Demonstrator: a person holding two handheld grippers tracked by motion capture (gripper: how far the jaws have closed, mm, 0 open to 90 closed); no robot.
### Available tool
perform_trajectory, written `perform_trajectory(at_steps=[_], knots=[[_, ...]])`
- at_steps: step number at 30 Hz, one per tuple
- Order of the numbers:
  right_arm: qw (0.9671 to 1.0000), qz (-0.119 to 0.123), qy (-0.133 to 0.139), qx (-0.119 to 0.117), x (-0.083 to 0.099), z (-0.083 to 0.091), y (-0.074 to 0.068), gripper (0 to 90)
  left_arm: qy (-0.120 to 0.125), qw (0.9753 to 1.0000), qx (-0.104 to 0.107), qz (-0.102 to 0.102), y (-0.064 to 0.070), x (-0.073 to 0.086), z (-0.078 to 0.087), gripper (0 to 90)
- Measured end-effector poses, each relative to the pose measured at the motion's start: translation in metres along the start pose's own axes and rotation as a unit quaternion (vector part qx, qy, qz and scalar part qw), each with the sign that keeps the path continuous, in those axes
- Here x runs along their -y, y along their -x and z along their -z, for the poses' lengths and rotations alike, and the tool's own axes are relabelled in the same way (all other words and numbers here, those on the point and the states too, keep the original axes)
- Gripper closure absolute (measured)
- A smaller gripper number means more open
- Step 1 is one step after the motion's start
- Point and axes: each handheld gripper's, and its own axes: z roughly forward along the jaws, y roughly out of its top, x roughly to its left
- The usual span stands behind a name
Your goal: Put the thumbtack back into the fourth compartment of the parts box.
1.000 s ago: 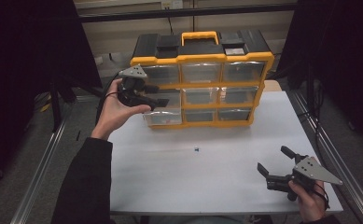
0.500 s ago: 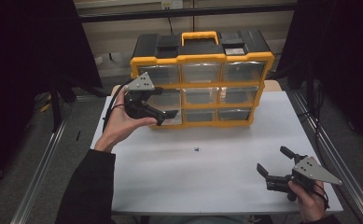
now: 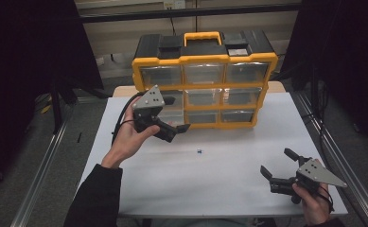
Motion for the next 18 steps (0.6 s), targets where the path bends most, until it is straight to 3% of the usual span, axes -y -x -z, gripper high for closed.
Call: perform_trajectory(at_steps=[4,11,12,18], knots=[[1.0000,-0.001,-0.002,0.001,0.000,0.000,0.000,0.0,0.006,0.9999,0.010,-0.001,0.009,0.003,-0.004,3.2],[1.0000,-0.001,-0.003,0.000,0.000,0.000,0.000,0.0,-0.006,0.9990,0.044,-0.004,0.021,0.011,-0.015,3.5],[1.0000,0.001,-0.003,-0.002,0.000,0.000,0.000,0.0,-0.007,0.9989,0.047,0.002,0.022,0.014,-0.017,3.8],[1.0000,0.001,-0.003,0.001,0.000,0.000,0.000,0.0,-0.024,0.9976,0.065,-0.003,0.028,0.023,-0.025,3.8]])
